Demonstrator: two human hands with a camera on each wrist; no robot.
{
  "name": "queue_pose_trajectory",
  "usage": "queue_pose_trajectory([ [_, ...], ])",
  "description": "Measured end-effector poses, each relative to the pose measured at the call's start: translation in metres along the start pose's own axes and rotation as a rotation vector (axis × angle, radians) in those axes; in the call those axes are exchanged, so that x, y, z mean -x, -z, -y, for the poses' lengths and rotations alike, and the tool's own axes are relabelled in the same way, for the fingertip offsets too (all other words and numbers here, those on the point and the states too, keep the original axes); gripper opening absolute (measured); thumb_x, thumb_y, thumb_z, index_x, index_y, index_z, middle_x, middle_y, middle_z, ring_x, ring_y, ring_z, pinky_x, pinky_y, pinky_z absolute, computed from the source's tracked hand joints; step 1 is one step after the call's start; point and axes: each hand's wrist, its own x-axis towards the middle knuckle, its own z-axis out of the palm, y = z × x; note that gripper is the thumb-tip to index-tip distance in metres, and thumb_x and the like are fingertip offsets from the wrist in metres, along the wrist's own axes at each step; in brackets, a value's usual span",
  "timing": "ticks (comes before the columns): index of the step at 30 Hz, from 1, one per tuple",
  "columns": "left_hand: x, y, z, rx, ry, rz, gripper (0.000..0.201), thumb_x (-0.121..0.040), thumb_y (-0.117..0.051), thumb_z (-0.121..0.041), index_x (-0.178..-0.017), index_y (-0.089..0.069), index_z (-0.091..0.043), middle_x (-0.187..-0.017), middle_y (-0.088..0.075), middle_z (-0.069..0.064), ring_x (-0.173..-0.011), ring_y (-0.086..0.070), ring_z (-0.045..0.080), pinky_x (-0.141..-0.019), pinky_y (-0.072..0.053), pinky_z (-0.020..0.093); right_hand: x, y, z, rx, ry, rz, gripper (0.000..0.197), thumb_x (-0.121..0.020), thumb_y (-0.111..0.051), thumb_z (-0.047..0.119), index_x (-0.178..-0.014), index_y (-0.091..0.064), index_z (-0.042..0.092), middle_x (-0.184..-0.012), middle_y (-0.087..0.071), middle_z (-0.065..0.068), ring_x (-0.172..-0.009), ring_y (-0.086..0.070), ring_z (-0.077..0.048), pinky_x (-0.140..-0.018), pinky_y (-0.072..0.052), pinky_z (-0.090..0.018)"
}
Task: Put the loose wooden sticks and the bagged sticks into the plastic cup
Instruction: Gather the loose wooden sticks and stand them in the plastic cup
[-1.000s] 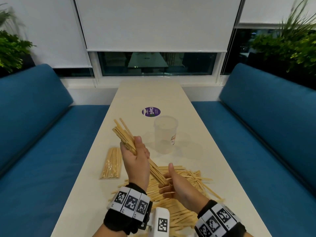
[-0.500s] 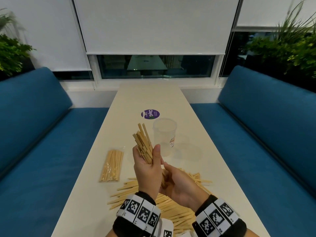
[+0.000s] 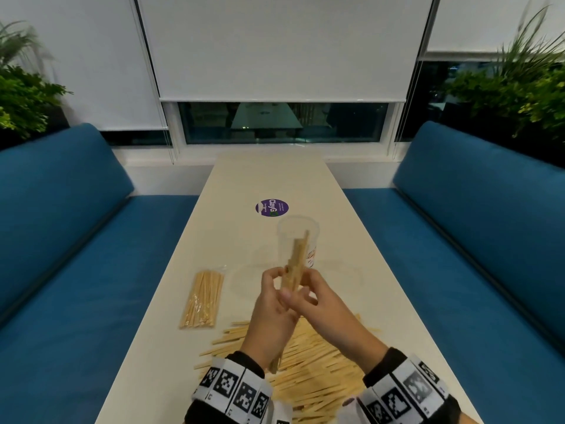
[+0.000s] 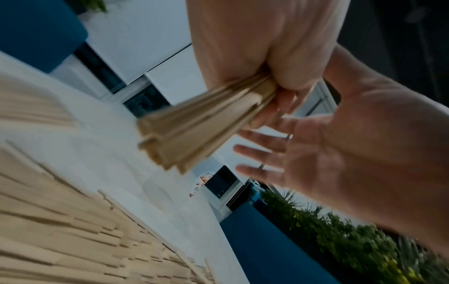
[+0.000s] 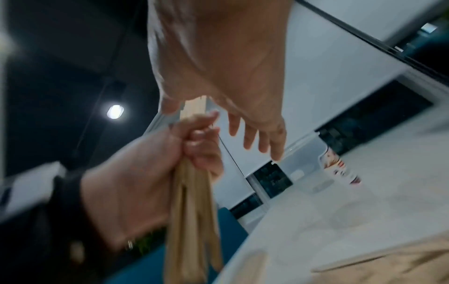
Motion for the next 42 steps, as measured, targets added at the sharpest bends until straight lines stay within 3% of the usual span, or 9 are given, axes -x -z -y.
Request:
queue_pose_trajectory([
  [3, 0.006, -0.009, -0.002, -0.187, -0.051, 0.044, 0.047, -0.085, -0.062, -0.009, -0.118, -0.034, -0.025, -0.102, -0.062, -0.008, -0.085, -0.064, -0.006, -0.069, -0.053, 0.018, -0.005, 0.001, 0.005, -0.157, 0.028, -0.047, 0.033, -0.083, -0.066, 0.034, -0.112, -0.053, 0.031, -0.109, -0.062, 0.011, -0.097, -0.062, 0.000, -0.077, -0.050, -0.013],
  [6, 0.008, -0.009, -0.007, -0.191, -0.017, 0.066, 0.065, -0.084, -0.062, -0.007, -0.131, -0.022, -0.029, -0.113, -0.056, -0.013, -0.096, -0.062, 0.001, -0.076, -0.053, 0.019, -0.003, -0.007, -0.001, -0.188, 0.091, -0.164, 0.013, -0.088, -0.059, 0.032, -0.099, -0.060, 0.026, -0.095, -0.069, 0.003, -0.084, -0.065, 0.001, -0.070, -0.051, -0.013],
  [10, 0.008, -0.007, -0.013, -0.216, 0.048, 0.158, 0.086, -0.083, -0.059, -0.004, -0.141, -0.003, -0.035, -0.107, -0.055, -0.015, -0.081, -0.062, 0.009, -0.057, -0.046, 0.017, -0.001, -0.010, -0.008, -0.179, 0.165, -0.241, 0.043, -0.084, -0.049, 0.044, -0.087, -0.069, 0.005, -0.076, -0.070, -0.004, -0.071, -0.067, -0.008, -0.063, -0.051, -0.016],
  [16, 0.013, -0.002, -0.014, -0.260, 0.019, 0.309, 0.110, -0.079, -0.071, -0.024, -0.136, 0.019, -0.052, -0.108, -0.061, -0.016, -0.096, -0.064, 0.002, -0.088, -0.051, 0.022, -0.006, 0.012, 0.004, -0.250, 0.226, -0.418, 0.032, -0.090, -0.046, 0.037, -0.083, -0.058, 0.008, -0.059, -0.066, -0.006, -0.053, -0.066, -0.014, -0.049, -0.049, -0.019],
  [20, 0.007, 0.007, -0.002, 0.176, 0.236, 0.124, 0.080, -0.076, -0.059, -0.050, -0.143, -0.018, -0.036, -0.108, -0.065, -0.014, -0.111, -0.059, 0.010, -0.091, -0.045, 0.025, -0.005, 0.030, 0.028, -0.373, 0.335, -0.494, 0.027, -0.094, -0.045, 0.030, -0.073, -0.048, 0.012, -0.047, -0.056, -0.003, -0.050, -0.063, -0.027, -0.056, -0.058, -0.034],
  [23, 0.000, 0.010, 0.005, 0.683, 0.527, 0.008, 0.060, -0.087, -0.044, -0.051, -0.131, -0.049, -0.011, -0.122, -0.064, 0.011, -0.116, -0.057, 0.028, -0.094, -0.045, 0.039, -0.007, 0.023, 0.040, -0.448, 0.421, -0.482, 0.029, -0.090, -0.047, 0.032, -0.078, -0.047, 0.005, -0.048, -0.051, -0.005, -0.047, -0.057, -0.024, -0.059, -0.058, -0.033],
  [27, 0.003, 0.005, -0.004, 1.043, 0.595, -0.044, 0.051, -0.094, -0.039, -0.038, -0.113, -0.061, 0.003, -0.102, -0.070, 0.022, -0.089, -0.070, 0.032, -0.088, -0.047, 0.042, -0.011, -0.001, 0.035, -0.388, 0.380, -0.395, 0.028, -0.085, -0.055, 0.033, -0.088, -0.048, 0.006, -0.054, -0.058, -0.006, -0.053, -0.062, -0.023, -0.062, -0.055, -0.042],
  [34, 0.005, -0.008, -0.003, 1.081, 0.641, -0.144, 0.030, -0.095, -0.036, -0.015, -0.084, -0.058, 0.001, -0.063, -0.065, 0.013, -0.055, -0.067, 0.023, -0.052, -0.058, 0.031, -0.014, -0.015, 0.020, -0.373, 0.262, -0.249, 0.029, -0.081, -0.070, 0.015, -0.103, -0.051, 0.017, -0.067, -0.061, -0.007, -0.061, -0.065, -0.018, -0.067, -0.056, -0.033],
  [42, 0.009, -0.006, -0.008, 0.824, 0.517, 0.060, 0.034, -0.097, -0.037, -0.024, -0.083, -0.061, -0.005, -0.081, -0.070, 0.012, -0.078, -0.066, 0.023, -0.079, -0.053, 0.042, -0.016, -0.009, 0.023, -0.454, 0.157, -0.311, 0.040, -0.078, -0.060, 0.042, -0.058, -0.043, 0.012, -0.039, -0.040, 0.000, -0.038, -0.041, -0.017, -0.049, -0.043, -0.029],
])
